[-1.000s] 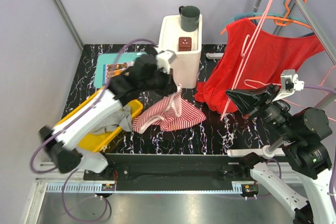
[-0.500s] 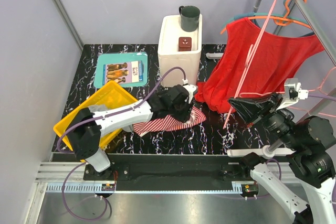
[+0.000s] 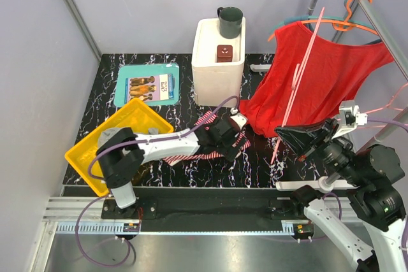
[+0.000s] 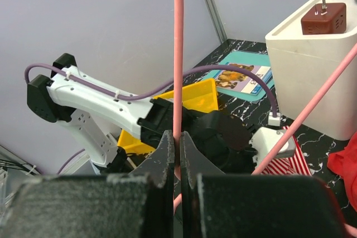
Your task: Remove the tank top from the hanger
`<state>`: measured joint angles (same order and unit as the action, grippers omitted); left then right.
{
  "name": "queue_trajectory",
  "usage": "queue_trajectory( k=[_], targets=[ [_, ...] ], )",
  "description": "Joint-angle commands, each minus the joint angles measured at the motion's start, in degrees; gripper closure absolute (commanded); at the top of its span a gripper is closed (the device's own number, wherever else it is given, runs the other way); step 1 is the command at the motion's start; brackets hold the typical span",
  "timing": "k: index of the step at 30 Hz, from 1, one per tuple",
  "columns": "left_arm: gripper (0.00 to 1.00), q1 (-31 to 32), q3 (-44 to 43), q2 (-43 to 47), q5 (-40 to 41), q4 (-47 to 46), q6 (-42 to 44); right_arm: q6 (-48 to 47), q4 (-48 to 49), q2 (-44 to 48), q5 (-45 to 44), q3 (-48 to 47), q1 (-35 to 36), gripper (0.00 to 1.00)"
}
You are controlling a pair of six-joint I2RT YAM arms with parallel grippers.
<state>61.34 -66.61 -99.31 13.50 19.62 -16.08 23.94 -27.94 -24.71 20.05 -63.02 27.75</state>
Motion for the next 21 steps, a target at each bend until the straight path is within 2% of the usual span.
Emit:
queue_trajectory(
  k=[1,4,7,10,11,13,14,16,17,19,21],
  targets=[
    [0.01,-0.2,-3.5,-5.1,3.0,-2.6,2.6,-0.5,0.4,1.5,0.2,1.2,0.3,1.0],
    [0.02,-0.3,-3.7,-7.5,3.3,-4.1,2.2,-0.5,0.0,2.0,0.0,1.9,0.3,1.0],
    [0.09,-0.3,-3.6,-9.4,3.2,-5.0,1.4,-0.2,-0.6,2.5,0.0,2.0,0.3,1.0],
    [0.36,-0.3,-3.2,-10.6,4.5,-5.1,0.9,0.2,-1.1,2.9,0.1,1.9,0.3,1.0],
    [0.53,-0.3,-2.9,-10.6,5.4,-5.1,0.3,0.1,-1.3,3.0,0.0,1.6,0.3,1.0],
    [0.66,-0.4,-2.0,-10.1,5.8,-4.9,0.1,0.1,-1.6,3.2,-0.5,1.2,0.3,1.0],
    [0.76,-0.5,-1.9,-9.2,5.9,-4.7,-0.3,0.1,-1.8,3.2,-0.5,1.0,0.3,1.0],
    [0.86,-0.7,-1.4,-7.4,5.6,-3.0,-1.0,0.4,-1.9,3.2,-0.3,0.9,0.3,1.0],
    [0.95,-0.7,-1.1,-4.5,5.5,-2.7,-1.3,0.6,-1.9,3.4,-0.3,0.9,0.3,1.0],
    [1.0,-1.0,0.4,-0.9,5.9,-1.7,-1.5,0.8,-1.9,3.4,-0.2,0.9,0.3,1.0],
    [1.0,-1.7,1.1,5.1,6.2,-0.7,-1.4,0.9,-1.9,3.7,-0.2,0.9,0.3,1.0]
  ],
)
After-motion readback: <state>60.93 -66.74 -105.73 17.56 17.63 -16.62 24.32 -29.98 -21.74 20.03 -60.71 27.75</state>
